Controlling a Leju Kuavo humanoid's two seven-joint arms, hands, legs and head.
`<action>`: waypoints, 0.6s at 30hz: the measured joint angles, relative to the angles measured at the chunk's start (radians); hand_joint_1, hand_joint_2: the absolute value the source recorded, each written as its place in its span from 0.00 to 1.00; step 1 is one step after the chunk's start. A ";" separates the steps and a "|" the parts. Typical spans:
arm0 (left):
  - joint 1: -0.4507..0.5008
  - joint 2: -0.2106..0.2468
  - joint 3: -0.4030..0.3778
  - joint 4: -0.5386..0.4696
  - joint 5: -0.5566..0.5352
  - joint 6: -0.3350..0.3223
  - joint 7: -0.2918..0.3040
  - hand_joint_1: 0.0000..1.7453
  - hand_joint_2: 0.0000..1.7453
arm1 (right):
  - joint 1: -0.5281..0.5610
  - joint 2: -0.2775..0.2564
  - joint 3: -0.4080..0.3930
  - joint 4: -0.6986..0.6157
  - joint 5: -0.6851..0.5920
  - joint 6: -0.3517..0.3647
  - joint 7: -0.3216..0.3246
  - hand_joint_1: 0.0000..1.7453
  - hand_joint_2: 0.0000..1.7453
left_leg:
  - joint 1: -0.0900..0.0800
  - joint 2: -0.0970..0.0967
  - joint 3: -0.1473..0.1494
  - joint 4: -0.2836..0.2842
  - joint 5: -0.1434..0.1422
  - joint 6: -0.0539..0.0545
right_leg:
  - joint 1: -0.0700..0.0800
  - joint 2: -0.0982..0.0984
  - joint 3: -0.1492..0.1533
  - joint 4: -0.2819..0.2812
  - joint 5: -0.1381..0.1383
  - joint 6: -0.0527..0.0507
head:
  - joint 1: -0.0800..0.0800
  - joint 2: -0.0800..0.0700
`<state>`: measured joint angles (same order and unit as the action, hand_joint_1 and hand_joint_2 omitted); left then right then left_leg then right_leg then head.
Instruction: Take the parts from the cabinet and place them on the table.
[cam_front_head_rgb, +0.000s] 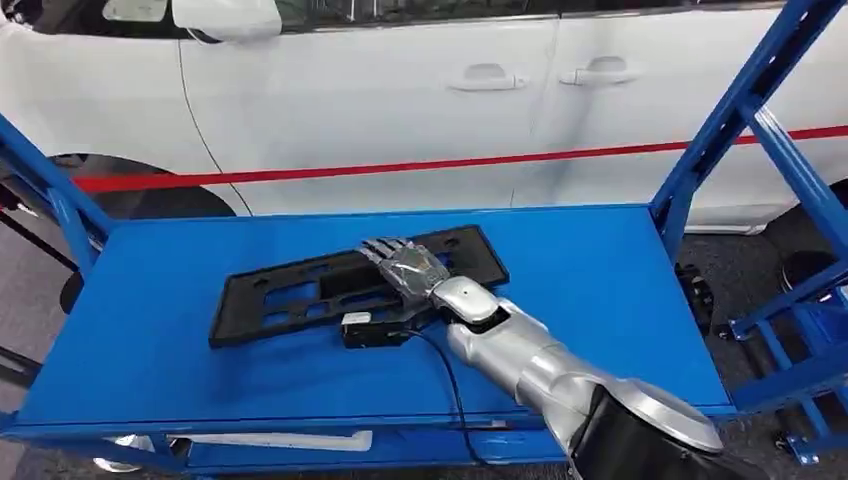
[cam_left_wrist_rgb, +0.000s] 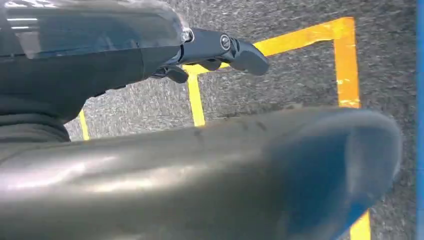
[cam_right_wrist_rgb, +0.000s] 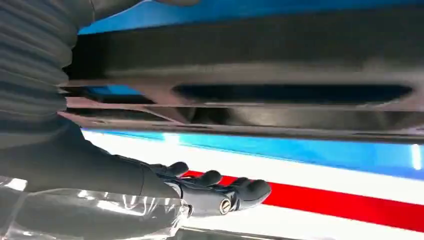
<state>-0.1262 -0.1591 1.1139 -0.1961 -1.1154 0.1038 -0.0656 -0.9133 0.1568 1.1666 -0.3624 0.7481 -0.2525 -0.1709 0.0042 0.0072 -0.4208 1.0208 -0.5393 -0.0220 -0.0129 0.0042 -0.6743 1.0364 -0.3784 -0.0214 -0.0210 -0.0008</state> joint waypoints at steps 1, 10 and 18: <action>-0.001 0.000 0.000 0.000 0.001 0.000 0.000 0.00 0.00 | 0.000 0.002 0.000 0.000 0.000 0.000 0.000 0.00 1.00 | 0.002 0.000 -0.023 0.049 0.009 -0.005 | -0.002 -0.003 0.013 -0.006 -0.006 -0.007 | 0.000 0.000; 0.002 0.000 0.000 0.000 0.005 0.014 -0.010 0.00 0.00 | 0.010 0.000 -0.004 0.005 0.000 -0.024 -0.018 0.98 1.00 | 0.010 0.000 -0.141 0.018 0.087 -0.015 | -0.001 0.005 0.062 -0.011 -0.044 -0.006 | -0.002 0.000; -0.001 0.002 0.000 0.000 0.005 0.017 -0.012 0.00 0.00 | 0.008 -0.008 -0.007 0.011 -0.001 -0.045 -0.018 0.98 1.00 | 0.005 0.005 -0.131 -0.025 0.093 0.041 | 0.002 0.001 0.028 0.069 -0.104 0.035 | 0.000 0.000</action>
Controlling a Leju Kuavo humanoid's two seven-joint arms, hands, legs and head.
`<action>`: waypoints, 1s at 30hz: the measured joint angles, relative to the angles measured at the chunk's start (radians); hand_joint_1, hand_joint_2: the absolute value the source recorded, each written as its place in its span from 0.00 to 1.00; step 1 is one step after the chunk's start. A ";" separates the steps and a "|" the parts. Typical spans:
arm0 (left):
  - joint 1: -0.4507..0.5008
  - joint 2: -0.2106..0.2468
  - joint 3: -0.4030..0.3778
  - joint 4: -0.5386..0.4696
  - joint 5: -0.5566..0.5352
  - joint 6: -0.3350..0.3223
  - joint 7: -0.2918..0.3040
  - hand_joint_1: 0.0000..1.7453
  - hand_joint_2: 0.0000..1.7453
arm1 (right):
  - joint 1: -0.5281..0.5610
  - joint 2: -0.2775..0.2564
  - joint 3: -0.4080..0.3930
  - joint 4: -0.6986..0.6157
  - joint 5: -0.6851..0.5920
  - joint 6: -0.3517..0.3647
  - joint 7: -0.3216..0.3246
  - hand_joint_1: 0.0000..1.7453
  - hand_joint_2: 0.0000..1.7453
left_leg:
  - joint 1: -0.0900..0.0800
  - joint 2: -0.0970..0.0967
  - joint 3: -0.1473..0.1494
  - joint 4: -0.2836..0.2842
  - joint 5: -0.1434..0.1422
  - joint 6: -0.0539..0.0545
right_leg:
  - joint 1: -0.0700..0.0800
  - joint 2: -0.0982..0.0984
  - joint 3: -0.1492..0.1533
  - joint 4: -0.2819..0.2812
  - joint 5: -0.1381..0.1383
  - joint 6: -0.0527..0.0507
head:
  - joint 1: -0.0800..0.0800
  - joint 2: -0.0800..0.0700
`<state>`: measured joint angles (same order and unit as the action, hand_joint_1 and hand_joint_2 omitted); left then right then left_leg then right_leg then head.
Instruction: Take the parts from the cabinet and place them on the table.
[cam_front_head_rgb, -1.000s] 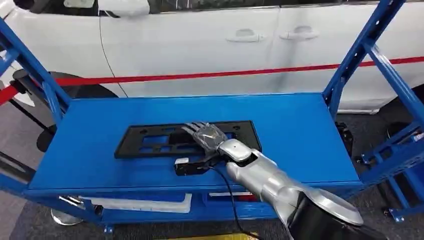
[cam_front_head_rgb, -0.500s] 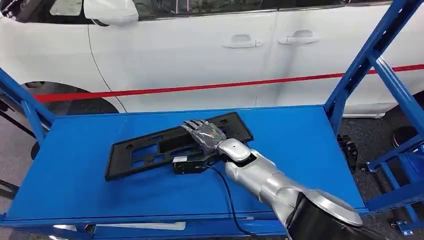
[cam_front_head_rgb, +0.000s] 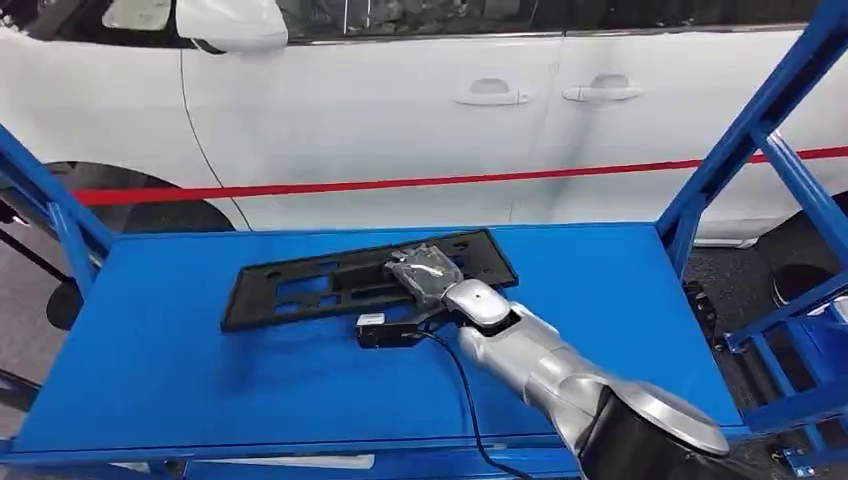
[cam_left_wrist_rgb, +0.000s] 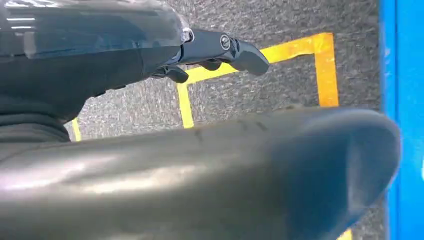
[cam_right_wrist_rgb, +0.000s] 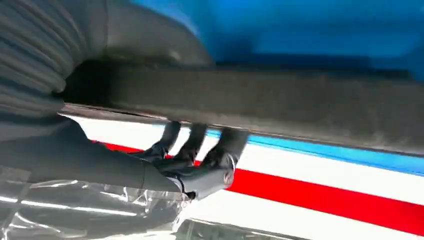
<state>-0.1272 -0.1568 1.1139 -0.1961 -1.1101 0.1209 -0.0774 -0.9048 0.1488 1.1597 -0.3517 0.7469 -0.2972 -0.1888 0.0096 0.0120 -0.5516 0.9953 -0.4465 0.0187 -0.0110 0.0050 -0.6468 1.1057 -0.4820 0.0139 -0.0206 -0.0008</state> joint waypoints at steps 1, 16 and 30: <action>-0.001 0.000 0.000 0.000 0.000 0.000 0.000 0.00 0.00 | 0.000 -0.002 0.000 0.000 0.000 -0.004 0.000 0.99 1.00 | -0.002 0.000 -0.001 0.000 -0.001 0.003 | -0.001 0.000 -0.038 0.080 -0.041 0.000 | 0.000 0.000; -0.002 -0.001 -0.001 0.000 -0.001 0.011 0.003 0.00 0.00 | 0.002 -0.013 -0.020 0.000 0.000 -0.082 -0.002 1.00 1.00 | -0.008 -0.008 -0.049 0.142 -0.106 -0.037 | 0.008 -0.013 0.055 -0.108 0.057 -0.052 | -0.008 0.000; 0.020 -0.011 0.000 0.002 -0.002 0.042 0.018 0.00 0.00 | 0.071 -0.007 -0.430 -0.295 0.392 -0.394 -0.022 0.99 1.00 | 0.013 -0.018 -0.029 0.010 0.007 -0.017 | -0.006 -0.005 0.023 -0.047 0.012 0.007 | -0.007 0.000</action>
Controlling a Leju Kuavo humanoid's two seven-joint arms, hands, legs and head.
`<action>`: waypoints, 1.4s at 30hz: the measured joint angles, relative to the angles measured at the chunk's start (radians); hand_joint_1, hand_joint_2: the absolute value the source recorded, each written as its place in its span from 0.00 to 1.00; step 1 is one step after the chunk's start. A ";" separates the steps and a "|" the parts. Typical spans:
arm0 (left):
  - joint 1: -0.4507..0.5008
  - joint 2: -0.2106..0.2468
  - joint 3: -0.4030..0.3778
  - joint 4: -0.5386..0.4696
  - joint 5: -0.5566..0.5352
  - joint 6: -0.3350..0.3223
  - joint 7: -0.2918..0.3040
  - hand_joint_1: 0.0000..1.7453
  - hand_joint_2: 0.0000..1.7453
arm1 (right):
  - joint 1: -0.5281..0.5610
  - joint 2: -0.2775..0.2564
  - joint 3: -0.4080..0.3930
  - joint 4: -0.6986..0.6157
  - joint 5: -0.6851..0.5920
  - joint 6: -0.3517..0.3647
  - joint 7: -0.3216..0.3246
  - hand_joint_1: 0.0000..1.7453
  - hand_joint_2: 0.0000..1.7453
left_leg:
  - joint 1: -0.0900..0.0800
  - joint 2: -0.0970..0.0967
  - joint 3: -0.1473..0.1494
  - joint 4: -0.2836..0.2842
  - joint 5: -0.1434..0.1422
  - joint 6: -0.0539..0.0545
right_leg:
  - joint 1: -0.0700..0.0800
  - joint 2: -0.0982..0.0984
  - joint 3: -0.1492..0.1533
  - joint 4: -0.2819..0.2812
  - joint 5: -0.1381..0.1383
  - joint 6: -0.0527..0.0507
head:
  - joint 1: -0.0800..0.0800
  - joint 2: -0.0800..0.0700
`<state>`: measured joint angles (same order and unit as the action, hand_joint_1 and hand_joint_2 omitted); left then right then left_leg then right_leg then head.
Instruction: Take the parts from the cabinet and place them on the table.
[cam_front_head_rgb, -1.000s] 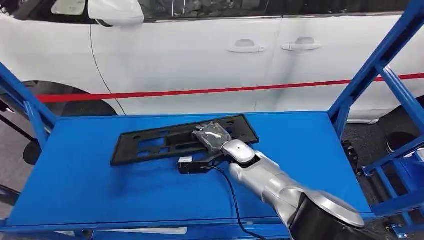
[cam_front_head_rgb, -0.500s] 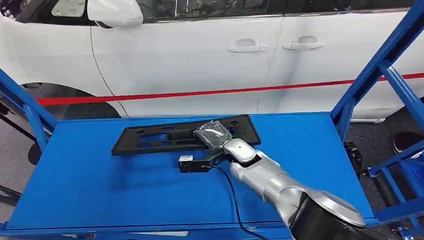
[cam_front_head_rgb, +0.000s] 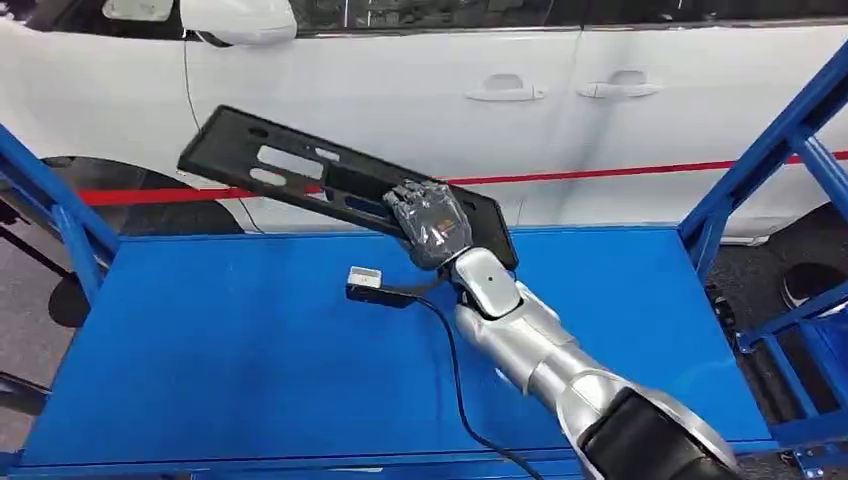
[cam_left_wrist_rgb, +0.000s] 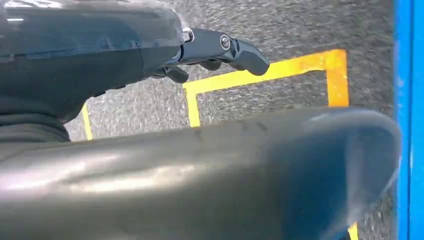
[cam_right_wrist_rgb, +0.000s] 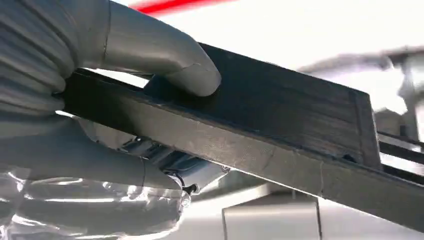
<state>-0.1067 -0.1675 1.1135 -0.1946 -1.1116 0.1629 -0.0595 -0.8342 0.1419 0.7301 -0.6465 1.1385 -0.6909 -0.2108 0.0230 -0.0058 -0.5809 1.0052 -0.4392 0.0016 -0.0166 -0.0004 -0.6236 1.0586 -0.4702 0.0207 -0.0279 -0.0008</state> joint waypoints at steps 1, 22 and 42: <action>0.001 -0.001 0.000 0.000 -0.002 0.005 0.000 0.00 1.00 | 0.008 0.003 -0.058 -0.041 0.023 0.000 -0.023 0.99 1.00 | -0.001 0.000 0.000 0.000 -0.002 0.007 | 0.001 0.001 -0.030 0.060 -0.033 0.001 | 0.001 0.000; 0.010 -0.018 0.016 0.000 0.021 0.088 0.090 0.00 1.00 | 0.147 0.082 -0.408 -0.513 -0.270 -0.008 -0.217 0.98 1.00 | -0.010 -0.002 -0.093 0.191 -0.066 -0.035 | 0.013 0.004 0.006 -0.037 0.034 -0.054 | -0.001 0.000; -0.008 -0.017 0.025 0.000 0.013 0.067 0.109 0.00 1.00 | 0.263 -0.012 -0.288 -0.719 -0.916 0.335 -0.260 0.98 1.00 | -0.016 -0.001 -0.046 0.021 0.036 -0.014 | -0.005 0.009 0.063 -0.016 -0.029 -0.013 | 0.002 0.000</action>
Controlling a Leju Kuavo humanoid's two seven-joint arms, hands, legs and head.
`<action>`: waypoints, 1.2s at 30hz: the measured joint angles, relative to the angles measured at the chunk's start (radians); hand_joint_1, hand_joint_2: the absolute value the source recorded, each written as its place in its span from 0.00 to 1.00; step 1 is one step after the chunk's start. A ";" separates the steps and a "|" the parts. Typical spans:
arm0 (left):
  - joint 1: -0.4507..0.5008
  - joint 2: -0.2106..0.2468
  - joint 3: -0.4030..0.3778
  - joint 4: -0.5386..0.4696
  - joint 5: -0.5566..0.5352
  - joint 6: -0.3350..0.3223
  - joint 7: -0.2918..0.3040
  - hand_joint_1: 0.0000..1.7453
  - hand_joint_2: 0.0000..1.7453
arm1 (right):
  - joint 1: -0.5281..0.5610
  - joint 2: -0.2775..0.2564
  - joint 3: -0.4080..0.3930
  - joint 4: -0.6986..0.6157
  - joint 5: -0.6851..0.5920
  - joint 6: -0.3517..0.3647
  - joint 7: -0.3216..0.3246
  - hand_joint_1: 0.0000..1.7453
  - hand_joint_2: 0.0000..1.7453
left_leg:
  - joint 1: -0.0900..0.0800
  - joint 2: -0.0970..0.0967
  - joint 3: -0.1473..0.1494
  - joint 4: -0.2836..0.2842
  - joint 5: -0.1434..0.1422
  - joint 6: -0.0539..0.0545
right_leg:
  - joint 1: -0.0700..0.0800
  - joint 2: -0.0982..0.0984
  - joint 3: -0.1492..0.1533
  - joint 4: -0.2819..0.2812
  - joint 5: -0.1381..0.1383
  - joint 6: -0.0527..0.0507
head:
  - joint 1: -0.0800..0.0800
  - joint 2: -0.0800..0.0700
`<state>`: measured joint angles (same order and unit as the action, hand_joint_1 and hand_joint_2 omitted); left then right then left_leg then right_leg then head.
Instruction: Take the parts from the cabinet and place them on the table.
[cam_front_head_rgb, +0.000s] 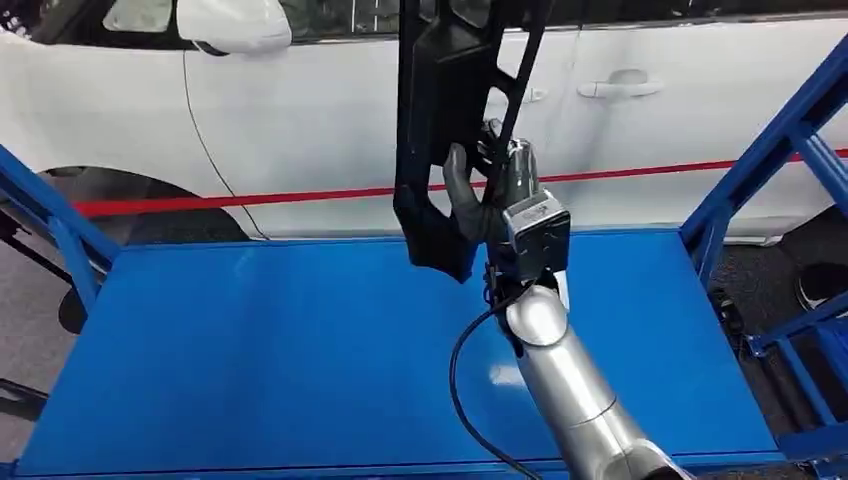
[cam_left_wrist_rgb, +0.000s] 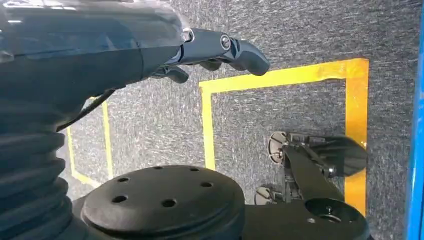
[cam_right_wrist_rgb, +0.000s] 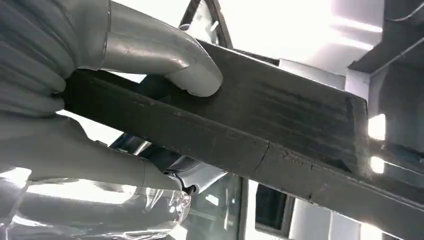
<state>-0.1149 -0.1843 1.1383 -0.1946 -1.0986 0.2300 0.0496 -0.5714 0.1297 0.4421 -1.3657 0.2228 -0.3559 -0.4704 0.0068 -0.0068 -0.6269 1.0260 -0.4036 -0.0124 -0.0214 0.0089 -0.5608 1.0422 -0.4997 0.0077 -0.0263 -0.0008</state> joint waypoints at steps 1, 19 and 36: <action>0.000 0.000 0.000 0.000 0.001 0.000 0.000 0.00 1.00 | 0.001 -0.001 0.001 -0.001 0.000 0.000 0.000 0.98 1.00 | 0.000 -0.001 -0.004 -0.004 0.007 -0.007 | 0.004 0.001 -0.006 0.006 0.003 -0.005 | -0.002 0.000; -0.001 0.003 0.000 0.000 0.002 0.009 0.001 0.00 1.00 | 0.048 -0.009 0.007 -0.032 -0.111 0.128 -0.004 0.98 1.00 | -0.024 0.002 0.133 0.026 -0.120 0.035 | 0.034 -0.009 -0.103 0.003 0.089 -0.054 | -0.001 0.000; -0.002 -0.004 0.003 0.000 0.002 0.011 0.016 0.00 1.00 | 0.169 -0.008 0.024 -0.065 -0.317 0.334 -0.006 0.98 1.00 | -0.001 0.013 -0.017 0.003 0.015 -0.009 | 0.003 -0.006 0.007 0.007 -0.011 -0.011 | 0.001 0.000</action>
<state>-0.1166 -0.1881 1.1414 -0.1946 -1.0964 0.2415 0.0656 -0.4020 0.1217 0.4658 -1.4309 -0.0945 -0.0222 -0.4768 0.0054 0.0064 -0.6440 1.0293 -0.3883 -0.0213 -0.0185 0.0026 -0.5541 1.0488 -0.5104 -0.0036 -0.0256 -0.0008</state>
